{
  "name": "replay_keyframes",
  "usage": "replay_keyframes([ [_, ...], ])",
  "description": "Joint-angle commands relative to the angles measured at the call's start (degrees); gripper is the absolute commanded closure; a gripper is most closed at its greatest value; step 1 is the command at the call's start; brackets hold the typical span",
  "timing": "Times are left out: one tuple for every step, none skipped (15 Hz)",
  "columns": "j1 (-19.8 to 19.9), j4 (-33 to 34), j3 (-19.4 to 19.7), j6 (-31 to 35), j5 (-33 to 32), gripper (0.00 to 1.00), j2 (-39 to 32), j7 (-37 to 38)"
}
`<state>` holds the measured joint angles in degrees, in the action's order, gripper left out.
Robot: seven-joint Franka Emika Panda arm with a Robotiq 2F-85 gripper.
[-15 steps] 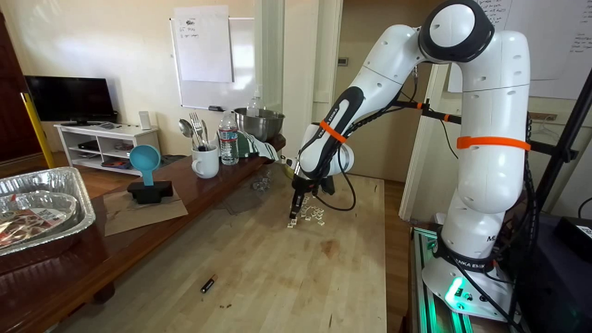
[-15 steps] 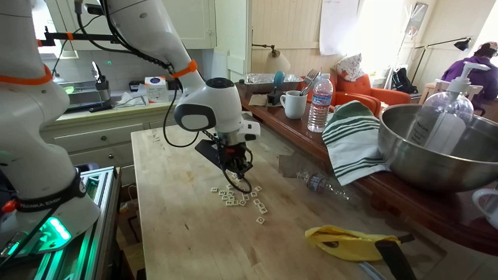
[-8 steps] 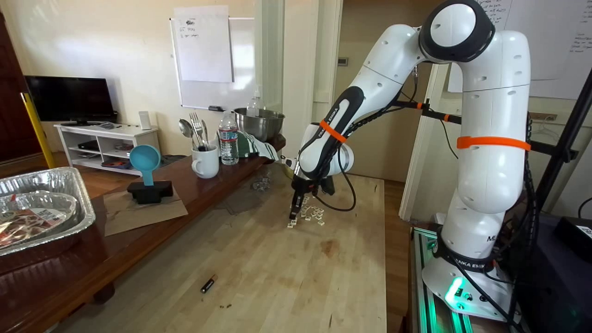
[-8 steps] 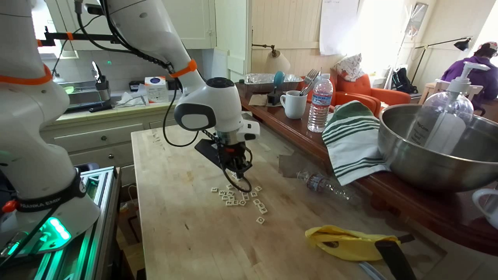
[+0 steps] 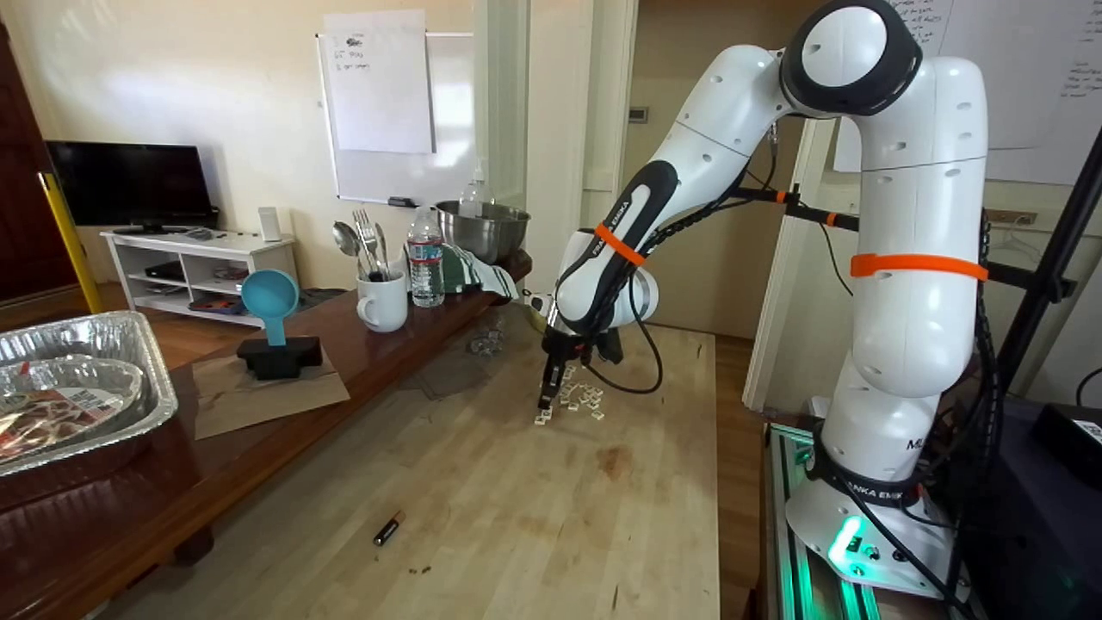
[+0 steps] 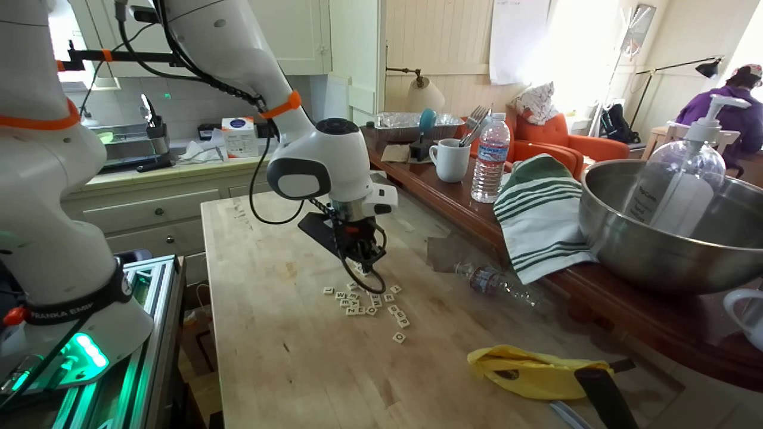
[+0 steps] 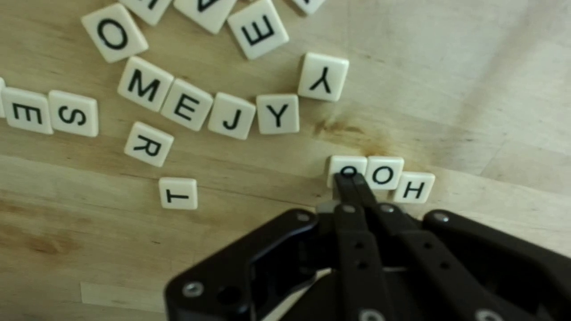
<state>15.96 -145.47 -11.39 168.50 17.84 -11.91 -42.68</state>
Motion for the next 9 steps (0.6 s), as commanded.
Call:
replay_keyframes([
  [0.6, -1.6, -1.3, -1.2, 1.9, 1.0, 0.5, -0.7],
  [0.7, -1.8, -1.6, -1.2, 2.2, 1.0, 0.8, -0.9],
  [1.1, -1.8, -2.3, -1.3, 3.1, 1.0, 1.1, -1.6],
  [1.4, -1.9, -2.9, -1.5, 4.0, 1.0, 1.3, -2.1],
  [1.4, -2.0, -3.2, -1.4, 4.5, 1.0, 1.3, -2.2],
  [1.4, -2.1, -3.4, -1.2, 4.9, 1.0, 1.5, -2.1],
  [1.5, -2.2, -3.7, -1.3, 5.3, 1.0, 1.5, -2.2],
  [1.5, -2.3, -3.9, -1.2, 5.6, 1.0, 1.6, -2.2],
  [1.6, -2.3, -4.1, -1.2, 5.8, 1.0, 1.7, -2.3],
])
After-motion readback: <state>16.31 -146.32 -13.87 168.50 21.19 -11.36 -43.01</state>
